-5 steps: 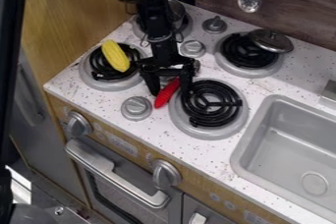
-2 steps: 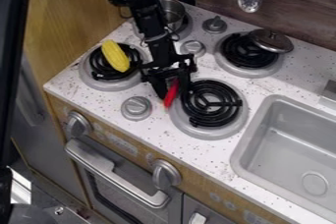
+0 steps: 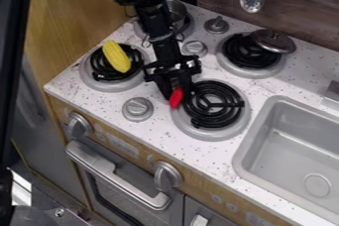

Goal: Move the red spoon to the right burner

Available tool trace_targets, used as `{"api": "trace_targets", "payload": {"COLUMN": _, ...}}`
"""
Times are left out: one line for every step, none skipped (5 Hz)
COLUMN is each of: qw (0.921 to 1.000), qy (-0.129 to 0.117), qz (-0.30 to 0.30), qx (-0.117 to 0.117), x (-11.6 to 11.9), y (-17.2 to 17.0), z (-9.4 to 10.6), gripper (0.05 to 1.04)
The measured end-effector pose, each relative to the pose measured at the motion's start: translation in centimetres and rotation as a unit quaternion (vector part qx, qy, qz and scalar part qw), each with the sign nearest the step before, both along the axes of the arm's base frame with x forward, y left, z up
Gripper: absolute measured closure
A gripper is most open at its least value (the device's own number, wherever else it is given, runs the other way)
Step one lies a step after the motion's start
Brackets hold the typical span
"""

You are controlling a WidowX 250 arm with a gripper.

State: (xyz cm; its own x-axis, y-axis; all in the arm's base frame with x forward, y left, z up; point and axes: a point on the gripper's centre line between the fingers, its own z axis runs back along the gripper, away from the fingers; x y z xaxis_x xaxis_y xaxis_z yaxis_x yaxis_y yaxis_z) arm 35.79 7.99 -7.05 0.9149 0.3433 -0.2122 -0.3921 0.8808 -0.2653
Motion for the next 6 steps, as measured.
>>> {"api": "trace_targets", "payload": {"qw": 0.9987, "qy": -0.012, "qz": -0.037, "qx": 0.033, "x": 0.3, "y": -1.2, "z": 0.5, "gripper": 0.663}}
{"api": "trace_targets", "payload": {"qw": 0.9951, "qy": -0.034, "qz": -0.075, "qx": 0.055, "x": 0.8, "y": -3.0, "z": 1.9, "gripper": 0.673}}
{"api": "trace_targets", "payload": {"qw": 0.9873, "qy": -0.072, "qz": -0.124, "qx": 0.069, "x": 1.5, "y": -6.3, "z": 3.9, "gripper": 0.673}}
{"api": "trace_targets", "payload": {"qw": 0.9814, "qy": -0.085, "qz": -0.155, "qx": 0.074, "x": 1.3, "y": -8.8, "z": 4.3, "gripper": 0.674}}
{"api": "trace_targets", "payload": {"qw": 0.9786, "qy": -0.079, "qz": -0.171, "qx": 0.083, "x": 0.5, "y": -10.5, "z": 3.6, "gripper": 0.674}}
{"api": "trace_targets", "payload": {"qw": 0.9765, "qy": -0.064, "qz": -0.169, "qx": 0.118, "x": -0.7, "y": -10.3, "z": 2.5, "gripper": 0.674}}
